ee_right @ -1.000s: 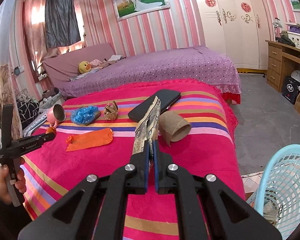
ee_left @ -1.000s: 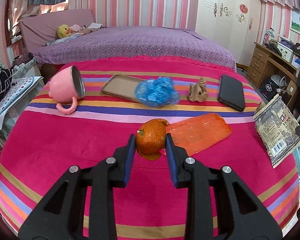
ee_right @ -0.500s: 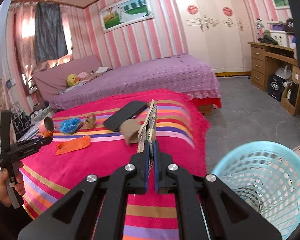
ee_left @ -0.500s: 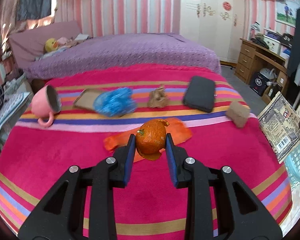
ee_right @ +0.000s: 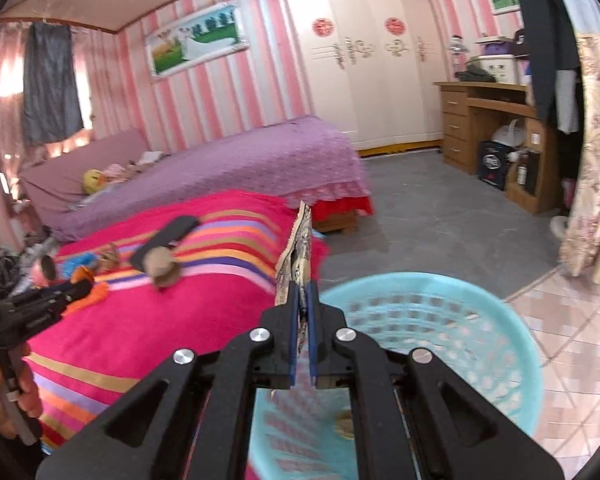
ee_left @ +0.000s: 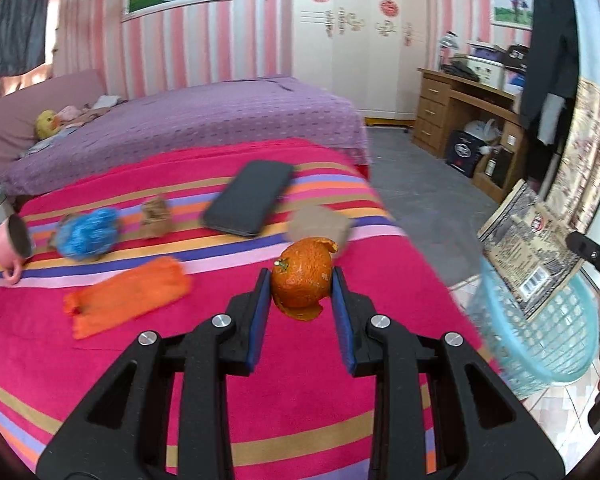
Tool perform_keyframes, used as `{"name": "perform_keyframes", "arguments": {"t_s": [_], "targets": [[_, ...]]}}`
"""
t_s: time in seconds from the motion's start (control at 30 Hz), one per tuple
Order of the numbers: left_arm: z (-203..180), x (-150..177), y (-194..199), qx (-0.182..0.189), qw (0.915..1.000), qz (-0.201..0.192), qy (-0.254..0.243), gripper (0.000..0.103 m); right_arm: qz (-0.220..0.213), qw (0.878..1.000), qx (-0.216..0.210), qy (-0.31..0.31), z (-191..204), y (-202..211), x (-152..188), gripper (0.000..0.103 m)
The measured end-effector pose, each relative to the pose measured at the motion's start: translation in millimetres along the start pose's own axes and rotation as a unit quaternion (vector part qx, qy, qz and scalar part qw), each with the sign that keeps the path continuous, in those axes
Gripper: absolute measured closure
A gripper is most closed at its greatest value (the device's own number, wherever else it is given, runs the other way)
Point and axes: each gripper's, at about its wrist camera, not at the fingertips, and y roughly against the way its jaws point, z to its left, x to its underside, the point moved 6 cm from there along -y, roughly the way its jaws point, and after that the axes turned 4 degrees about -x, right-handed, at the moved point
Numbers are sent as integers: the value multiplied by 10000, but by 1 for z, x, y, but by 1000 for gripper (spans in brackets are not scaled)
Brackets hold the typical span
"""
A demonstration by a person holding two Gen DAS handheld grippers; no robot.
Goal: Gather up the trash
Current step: 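Carry the orange and wrapper to the blue basket and open both tools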
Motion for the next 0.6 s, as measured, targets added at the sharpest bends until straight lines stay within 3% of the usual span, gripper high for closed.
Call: {"name": "perform_keyframes", "arguments": {"t_s": [0.23,0.6], "targets": [[-75,4,-9,377,9989,70,-285,74,62,9984,559,-108,-54,6,6,99],[-161,6,-19,813,9950,120,-560,74,154,9934,1131,-82,-107,26,16,99]]}}
